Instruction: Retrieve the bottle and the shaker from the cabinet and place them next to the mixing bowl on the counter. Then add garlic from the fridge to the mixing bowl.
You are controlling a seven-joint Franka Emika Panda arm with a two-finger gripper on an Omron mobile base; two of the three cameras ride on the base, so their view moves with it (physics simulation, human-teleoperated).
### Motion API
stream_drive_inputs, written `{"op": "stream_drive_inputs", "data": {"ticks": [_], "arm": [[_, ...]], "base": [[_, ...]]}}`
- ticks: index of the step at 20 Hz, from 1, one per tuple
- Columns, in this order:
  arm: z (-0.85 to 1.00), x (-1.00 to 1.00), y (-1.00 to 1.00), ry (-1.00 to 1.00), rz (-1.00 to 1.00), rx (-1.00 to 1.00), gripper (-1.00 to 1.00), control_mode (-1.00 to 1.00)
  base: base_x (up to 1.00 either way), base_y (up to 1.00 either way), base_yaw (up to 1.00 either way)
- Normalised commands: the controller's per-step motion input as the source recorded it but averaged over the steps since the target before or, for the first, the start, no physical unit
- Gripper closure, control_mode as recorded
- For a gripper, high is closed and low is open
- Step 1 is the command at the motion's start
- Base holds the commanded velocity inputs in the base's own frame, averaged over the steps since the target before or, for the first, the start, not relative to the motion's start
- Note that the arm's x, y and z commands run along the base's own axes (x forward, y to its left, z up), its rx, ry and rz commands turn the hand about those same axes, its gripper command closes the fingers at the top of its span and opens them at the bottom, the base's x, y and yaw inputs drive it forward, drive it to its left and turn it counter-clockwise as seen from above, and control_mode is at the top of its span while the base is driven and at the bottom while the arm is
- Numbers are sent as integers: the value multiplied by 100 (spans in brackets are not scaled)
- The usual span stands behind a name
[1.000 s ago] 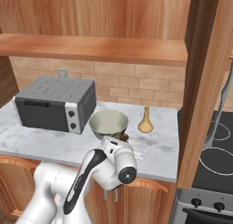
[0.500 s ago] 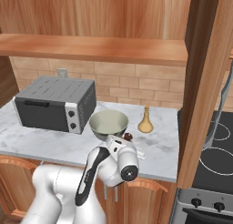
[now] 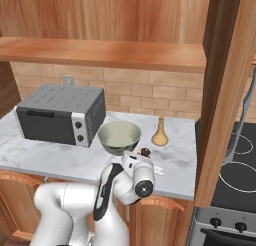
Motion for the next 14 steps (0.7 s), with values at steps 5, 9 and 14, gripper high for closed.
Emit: {"op": "stream_drive_inputs", "data": {"ticks": [5, 9, 14], "arm": [[-38, 14, -10, -11, 4, -21, 100, -100], [-32, 13, -1, -16, 7, -19, 100, -100], [-31, 9, -7, -13, 9, -10, 100, -100]], "base": [[0, 0, 0], [0, 0, 0], [0, 0, 0]]}}
